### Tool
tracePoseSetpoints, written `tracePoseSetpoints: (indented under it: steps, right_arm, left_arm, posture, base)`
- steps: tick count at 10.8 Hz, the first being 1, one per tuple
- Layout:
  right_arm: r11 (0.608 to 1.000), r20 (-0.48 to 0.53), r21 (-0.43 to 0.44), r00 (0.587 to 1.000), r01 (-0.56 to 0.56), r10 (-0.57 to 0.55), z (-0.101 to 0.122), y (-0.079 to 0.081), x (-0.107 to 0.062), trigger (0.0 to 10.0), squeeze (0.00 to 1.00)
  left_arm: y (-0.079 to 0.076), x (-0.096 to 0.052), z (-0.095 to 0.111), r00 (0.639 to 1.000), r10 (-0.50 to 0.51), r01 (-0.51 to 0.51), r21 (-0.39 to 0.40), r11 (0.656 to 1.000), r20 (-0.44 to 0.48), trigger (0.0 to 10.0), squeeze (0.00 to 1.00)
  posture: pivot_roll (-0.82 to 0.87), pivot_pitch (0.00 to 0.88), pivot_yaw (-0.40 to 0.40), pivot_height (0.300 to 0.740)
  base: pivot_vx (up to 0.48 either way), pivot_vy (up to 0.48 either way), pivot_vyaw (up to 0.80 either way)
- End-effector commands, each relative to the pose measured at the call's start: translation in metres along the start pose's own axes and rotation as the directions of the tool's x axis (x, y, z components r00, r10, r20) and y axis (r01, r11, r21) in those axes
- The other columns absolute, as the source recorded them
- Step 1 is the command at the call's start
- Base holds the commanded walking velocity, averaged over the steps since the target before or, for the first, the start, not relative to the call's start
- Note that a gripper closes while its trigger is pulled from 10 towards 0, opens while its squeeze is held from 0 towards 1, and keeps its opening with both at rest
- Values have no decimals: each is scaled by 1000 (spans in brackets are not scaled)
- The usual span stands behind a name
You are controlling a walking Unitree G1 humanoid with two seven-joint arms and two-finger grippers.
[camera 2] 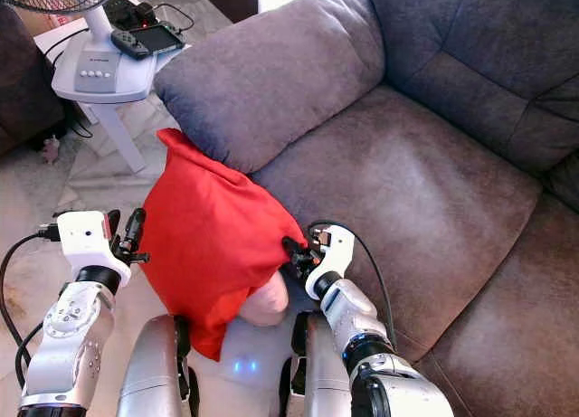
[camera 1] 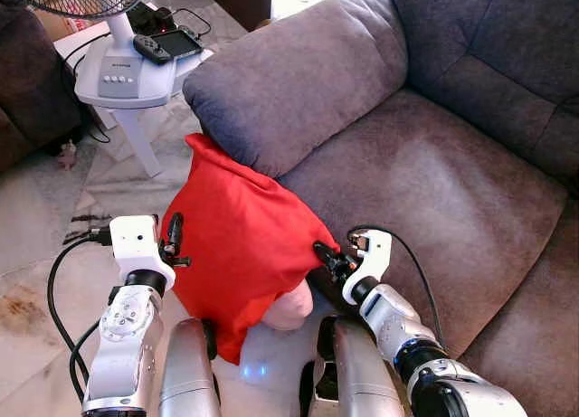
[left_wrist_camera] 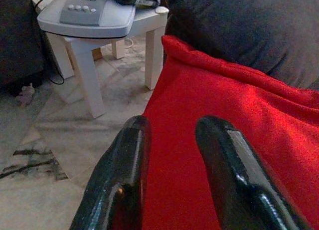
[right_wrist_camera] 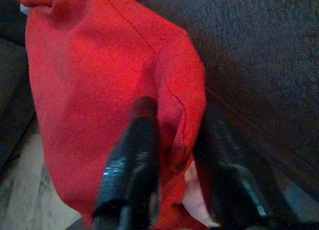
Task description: Move the pillow to the sofa from floor
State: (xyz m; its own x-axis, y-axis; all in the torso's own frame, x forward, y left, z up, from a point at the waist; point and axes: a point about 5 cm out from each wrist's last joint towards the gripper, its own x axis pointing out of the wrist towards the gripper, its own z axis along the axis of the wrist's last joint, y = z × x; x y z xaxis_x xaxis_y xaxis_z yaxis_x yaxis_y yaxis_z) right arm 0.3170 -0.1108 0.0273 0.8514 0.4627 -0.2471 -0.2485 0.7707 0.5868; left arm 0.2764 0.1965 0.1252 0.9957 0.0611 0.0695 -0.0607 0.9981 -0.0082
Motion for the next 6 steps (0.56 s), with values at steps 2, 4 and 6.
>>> tracePoseSetpoints:
  steps: [2,4,6]
  right_arm:
    - [1000,-11,1,1000,14,-14,-4,-5,-4,0,0]
    - [1000,-8,-10,1000,8,-8,-2,-5,-3,0,0]
    - [1000,-5,-30,1000,4,-4,0,-5,-3,0,0]
  left_arm:
    - [-1,1,0,1000,3,-3,-7,1000,6,10000,0]
    - [-3,4,0,1000,-1,1,-9,1000,9,10000,0]
    - [-3,8,2,1000,-6,7,-9,1000,15,10000,0]
  posture:
    - [166,258,-129,600]
    - [164,251,-125,600]
    - [164,245,-119,600]
  base:
    - [0,0,0]
    - [0,0,0]
    - [0,0,0]
